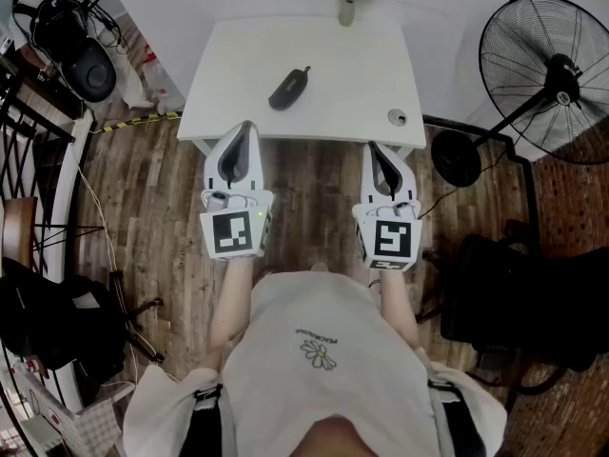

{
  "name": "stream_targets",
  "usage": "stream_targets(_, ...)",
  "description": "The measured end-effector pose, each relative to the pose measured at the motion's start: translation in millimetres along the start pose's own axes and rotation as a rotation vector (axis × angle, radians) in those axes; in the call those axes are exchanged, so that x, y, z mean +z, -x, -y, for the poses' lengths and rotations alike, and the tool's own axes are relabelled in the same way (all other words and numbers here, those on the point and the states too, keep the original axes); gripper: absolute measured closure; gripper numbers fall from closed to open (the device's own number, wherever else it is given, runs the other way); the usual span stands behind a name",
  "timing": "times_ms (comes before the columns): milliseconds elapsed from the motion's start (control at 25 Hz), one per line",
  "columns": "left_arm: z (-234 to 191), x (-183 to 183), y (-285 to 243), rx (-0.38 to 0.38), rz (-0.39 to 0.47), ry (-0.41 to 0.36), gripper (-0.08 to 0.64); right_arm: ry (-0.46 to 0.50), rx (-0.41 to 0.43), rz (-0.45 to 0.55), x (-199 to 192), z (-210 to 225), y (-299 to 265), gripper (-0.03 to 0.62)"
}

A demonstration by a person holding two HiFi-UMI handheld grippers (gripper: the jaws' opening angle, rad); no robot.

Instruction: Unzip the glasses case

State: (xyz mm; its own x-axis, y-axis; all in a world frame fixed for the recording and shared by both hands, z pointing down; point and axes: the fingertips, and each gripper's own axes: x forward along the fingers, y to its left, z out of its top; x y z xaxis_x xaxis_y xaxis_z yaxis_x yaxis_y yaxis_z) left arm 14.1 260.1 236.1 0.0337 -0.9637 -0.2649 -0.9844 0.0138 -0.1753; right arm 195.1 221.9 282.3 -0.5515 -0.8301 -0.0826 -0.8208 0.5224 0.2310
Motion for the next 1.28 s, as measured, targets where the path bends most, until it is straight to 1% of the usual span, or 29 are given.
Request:
stream_targets(120, 1.4, -1.7, -0.7, 0.006, -0.035, -0.023, 0.546, -0.013, 0.001, -0.008, -2.4, 2.9, 1.4, 0.584)
stream_targets(280, 6.7, 0.0, -2.4, -0.001, 0.001, 0.007, 0.546, 0.004, 0.012, -0.012, -4.4, 4.2, 1.6, 0.584)
stream_targets(320, 7.0, -1.6, -2.0, -0.003, 0.001, 0.004, 0.546, -0.001, 0.013, -0.019, -5.8, 4.0, 2.0, 0.585)
stream_targets(440, 4.4, -11.6, 0.2, 0.000, -0.037, -0.028, 0.546, -0.053, 0.018, -0.040, -13.5, 5.0, 2.8, 0.584)
stream_targets(560, 0.3, -15.8, 2.0, 0.012, -0.044, -0.016, 0.546, -0.108, 0.038, -0.049, -21.1, 4.0, 2.3, 0.584)
stream_targets(640, -3.0, -17.6, 3.6, 0.019, -0.046, -0.012, 0.546, -0.097, 0.050, -0.053, -23.5, 1.5, 1.1, 0.584)
stream_targets(760, -8.3, -20.1, 6.8, 0.033, -0.055, -0.014, 0.546, -0.057, 0.062, -0.072, -27.7, -5.7, 0.0, 0.584)
stream_targets(920, -14.7, -27.6, 9.0, 0.051, -0.074, -0.009, 0.546, -0.052, 0.104, -0.090, -33.0, -17.8, -0.8, 0.584)
stream_targets(1040, -21.0, -37.6, 6.7, 0.060, -0.087, 0.005, 0.546, -0.031, 0.113, -0.113, -40.5, -22.8, -7.4, 0.584)
stream_targets(1160, -24.9, -50.6, -2.7, 0.053, -0.094, 0.019, 0.546, -0.010, 0.119, -0.115, -47.8, -22.9, -19.4, 0.584)
stream_targets(1280, -26.8, -58.5, -21.0, 0.034, -0.092, 0.029, 0.546, -0.028, 0.114, -0.137, -55.3, -18.0, -35.6, 0.584)
